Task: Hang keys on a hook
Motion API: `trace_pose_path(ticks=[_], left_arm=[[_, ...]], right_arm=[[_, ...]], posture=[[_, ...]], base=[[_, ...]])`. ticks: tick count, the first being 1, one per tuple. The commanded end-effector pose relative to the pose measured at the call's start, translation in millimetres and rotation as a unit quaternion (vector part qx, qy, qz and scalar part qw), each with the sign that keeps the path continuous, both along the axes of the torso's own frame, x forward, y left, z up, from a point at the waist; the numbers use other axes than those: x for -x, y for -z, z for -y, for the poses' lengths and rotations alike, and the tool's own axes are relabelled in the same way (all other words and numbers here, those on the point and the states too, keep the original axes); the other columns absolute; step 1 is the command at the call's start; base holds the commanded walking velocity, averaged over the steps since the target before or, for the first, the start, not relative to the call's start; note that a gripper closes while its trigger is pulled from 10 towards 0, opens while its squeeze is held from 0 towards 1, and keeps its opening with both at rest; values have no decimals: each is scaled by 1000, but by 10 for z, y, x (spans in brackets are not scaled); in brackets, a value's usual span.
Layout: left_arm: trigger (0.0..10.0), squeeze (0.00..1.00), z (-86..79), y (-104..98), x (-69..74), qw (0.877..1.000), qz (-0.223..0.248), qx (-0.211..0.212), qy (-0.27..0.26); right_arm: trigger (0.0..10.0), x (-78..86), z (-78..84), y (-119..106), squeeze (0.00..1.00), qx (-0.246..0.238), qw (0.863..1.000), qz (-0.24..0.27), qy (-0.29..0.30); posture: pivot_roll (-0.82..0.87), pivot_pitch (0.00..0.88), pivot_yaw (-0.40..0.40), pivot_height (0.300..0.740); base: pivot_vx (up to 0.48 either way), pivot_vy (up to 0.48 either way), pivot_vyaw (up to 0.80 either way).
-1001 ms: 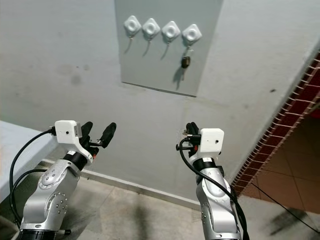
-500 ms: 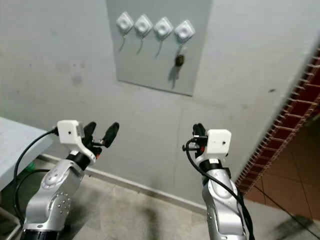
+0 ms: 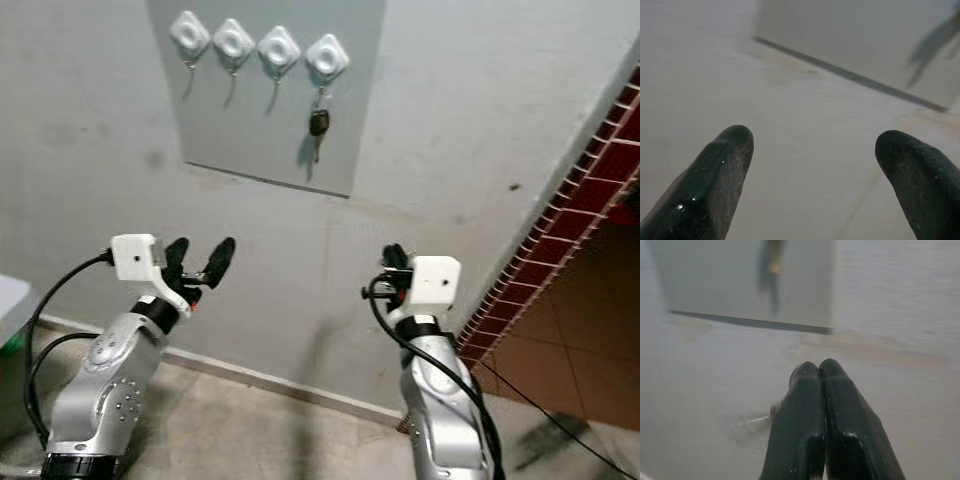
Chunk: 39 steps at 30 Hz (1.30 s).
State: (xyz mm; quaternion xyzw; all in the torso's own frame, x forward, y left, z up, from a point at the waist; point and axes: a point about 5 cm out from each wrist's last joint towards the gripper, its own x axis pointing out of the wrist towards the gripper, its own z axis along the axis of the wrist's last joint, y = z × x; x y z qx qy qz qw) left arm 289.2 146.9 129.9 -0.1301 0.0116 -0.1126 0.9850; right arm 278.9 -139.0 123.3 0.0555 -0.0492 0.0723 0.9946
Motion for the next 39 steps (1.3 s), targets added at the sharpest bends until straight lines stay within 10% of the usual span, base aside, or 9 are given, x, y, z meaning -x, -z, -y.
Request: trace_pose_path(ticks=[1, 20, 39], left_arm=[[10000, 0, 32, -11, -2, 1000, 1, -4, 1], [10000, 0, 1, -22, -4, 1000, 0, 15, 0], [10000, 0, -7, -9, 0, 1000, -8, 19, 0]], right_arm=[[10000, -3, 46, -55, 0, 1, 1000, 9, 4], [10000, 9, 43, -49, 0, -2, 1000, 7, 7], [10000, 20, 21, -40, 0, -5, 1000, 5, 4]], posture=[[-1, 0, -42, 740], [1, 0, -39, 740], [4, 0, -41, 740]], base=[[0, 0, 0], [0, 0, 0], [0, 436, 0]])
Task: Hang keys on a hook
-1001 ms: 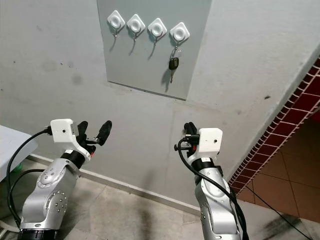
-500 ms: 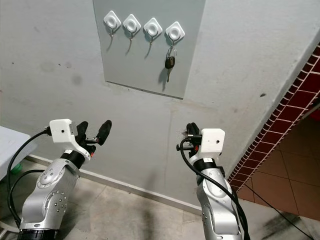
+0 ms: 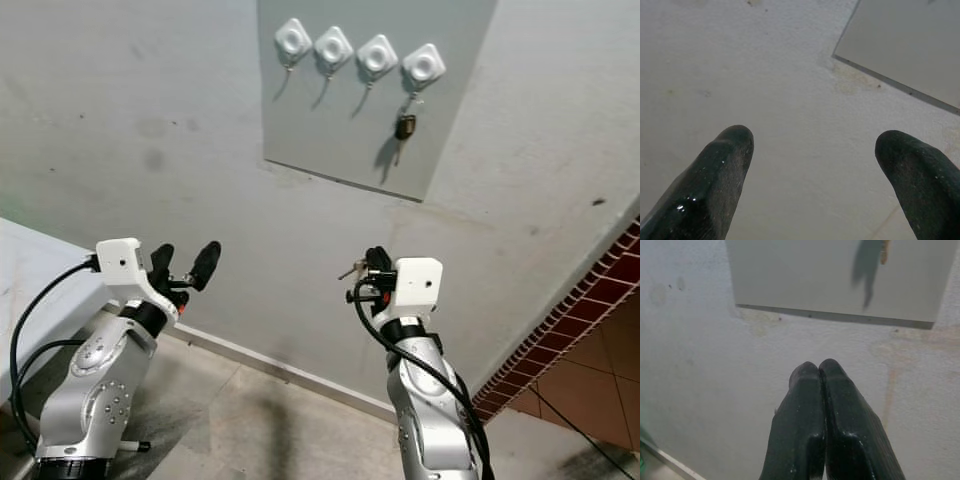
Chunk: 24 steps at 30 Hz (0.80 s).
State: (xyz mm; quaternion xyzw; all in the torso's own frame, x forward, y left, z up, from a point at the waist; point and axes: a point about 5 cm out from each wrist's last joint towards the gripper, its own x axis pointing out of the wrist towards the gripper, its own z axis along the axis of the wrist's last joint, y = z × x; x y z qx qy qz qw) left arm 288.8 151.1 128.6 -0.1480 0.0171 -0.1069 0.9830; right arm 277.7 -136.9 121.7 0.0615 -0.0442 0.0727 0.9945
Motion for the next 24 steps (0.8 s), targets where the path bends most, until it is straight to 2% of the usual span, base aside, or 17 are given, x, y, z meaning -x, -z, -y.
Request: trace_pose_path(ticks=[1, 24], left_arm=[[10000, 0, 36, -23, -3, 1000, 1, 1, 4], [10000, 0, 37, -19, -10, 1000, -1, 3, 6]], right_arm=[[10000, 7, 41, -55, 0, 1, 1000, 10, 5], [10000, 33, -2, -42, 0, -6, 1000, 7, 2]], posture=[[4, 0, -41, 740], [4, 0, -39, 740]], base=[[0, 480, 0], [0, 480, 0]])
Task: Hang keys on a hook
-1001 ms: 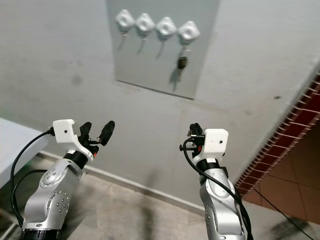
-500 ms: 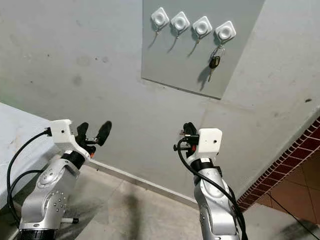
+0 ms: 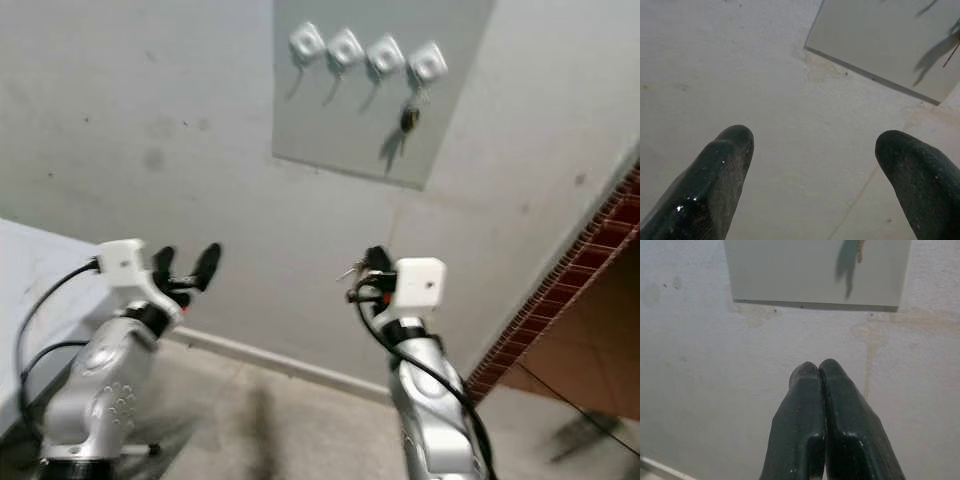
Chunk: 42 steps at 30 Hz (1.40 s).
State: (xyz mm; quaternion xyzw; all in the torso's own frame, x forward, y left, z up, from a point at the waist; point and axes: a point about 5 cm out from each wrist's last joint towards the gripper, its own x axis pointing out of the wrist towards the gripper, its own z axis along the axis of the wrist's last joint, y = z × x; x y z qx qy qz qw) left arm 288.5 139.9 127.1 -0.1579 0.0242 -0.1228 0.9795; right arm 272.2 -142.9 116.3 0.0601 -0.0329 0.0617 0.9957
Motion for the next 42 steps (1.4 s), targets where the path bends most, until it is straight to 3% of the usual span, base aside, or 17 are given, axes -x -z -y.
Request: trace_pose_path(ticks=[1, 16, 42], left_arm=[[10000, 0, -75, -35, -14, 1000, 5, -8, -11], [10000, 0, -52, -55, -19, 999, 11, -41, 1], [10000, 0, -47, -64, -14, 999, 13, -39, 5]], right_arm=[[10000, -22, -64, -97, 0, -8, 1000, 19, -8], [10000, -11, -90, -90, 0, -11, 1000, 19, -9], [10000, -7, -91, -102, 0, -7, 1000, 25, -11]], posture=[[4, 0, -39, 740], [2, 0, -33, 740], [4, 0, -35, 740]], base=[[0, 480, 0], [0, 96, 0], [326, 0, 0]])
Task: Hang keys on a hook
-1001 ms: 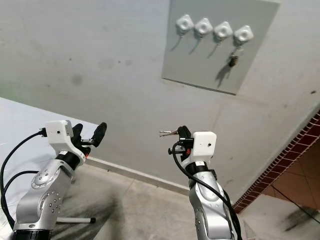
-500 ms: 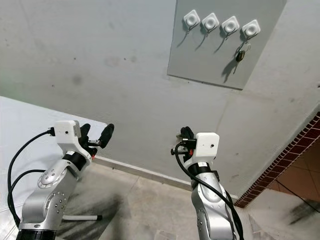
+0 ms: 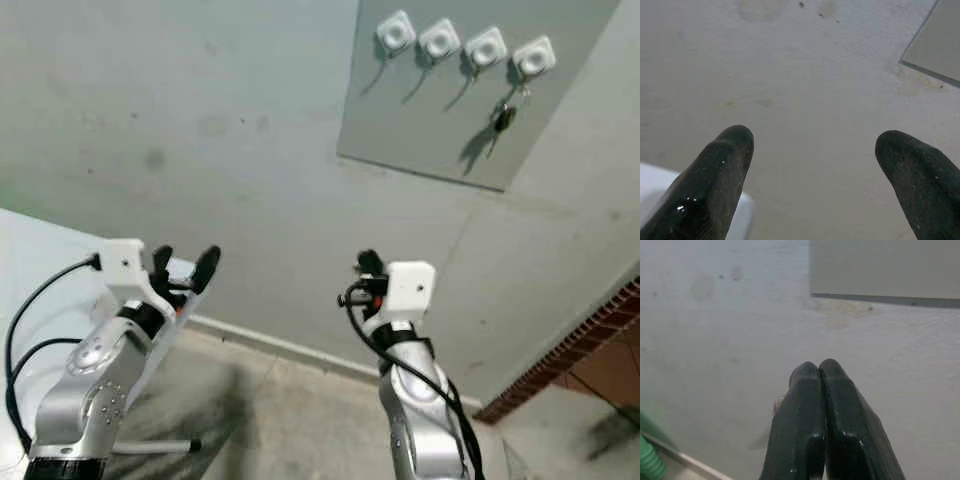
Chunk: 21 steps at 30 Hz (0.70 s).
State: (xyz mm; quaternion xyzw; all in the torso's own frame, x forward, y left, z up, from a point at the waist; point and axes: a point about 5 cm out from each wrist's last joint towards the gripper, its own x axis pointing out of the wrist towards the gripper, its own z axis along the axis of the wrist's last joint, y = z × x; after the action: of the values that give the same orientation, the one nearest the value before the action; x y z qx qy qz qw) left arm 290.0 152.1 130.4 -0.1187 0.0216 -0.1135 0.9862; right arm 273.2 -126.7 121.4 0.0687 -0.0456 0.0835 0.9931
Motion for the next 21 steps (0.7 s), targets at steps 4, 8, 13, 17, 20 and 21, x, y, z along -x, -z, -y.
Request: trace_pose_path(ticks=[4, 8, 13, 17, 20, 21], left_arm=[[10000, 0, 81, -25, 6, 1000, 6, 0, 16], [10000, 0, 80, -26, 8, 1000, 6, 0, 16], [10000, 0, 82, -30, 19, 1000, 6, 1, 15], [10000, 0, 85, -28, 25, 1000, 5, 2, 14], [10000, 0, 86, -25, 31, 1000, 4, 1, 14], [10000, 0, 86, -25, 33, 1000, 4, 1, 14]], right_arm=[[10000, 5, 69, -42, 0, -3, 1000, 9, 9], [10000, 1, 63, -24, 0, -9, 1000, 0, 8], [10000, 6, 63, -24, 0, -7, 1000, -1, 6], [10000, 9, 65, -21, 0, -6, 1000, -1, 7], [10000, 8, 72, -31, 0, -5, 1000, 1, 11], [10000, 7, 73, -32, 0, -1, 1000, 0, 12]], posture=[[3, 0, -34, 740], [6, 0, -36, 740], [7, 0, -36, 740], [6, 0, -36, 740], [7, 0, -38, 732], [7, 0, -38, 732]], base=[[358, 0, 0], [359, 0, -373], [362, 0, -647], [360, 0, -591], [356, 0, -142], [356, 0, 0]])
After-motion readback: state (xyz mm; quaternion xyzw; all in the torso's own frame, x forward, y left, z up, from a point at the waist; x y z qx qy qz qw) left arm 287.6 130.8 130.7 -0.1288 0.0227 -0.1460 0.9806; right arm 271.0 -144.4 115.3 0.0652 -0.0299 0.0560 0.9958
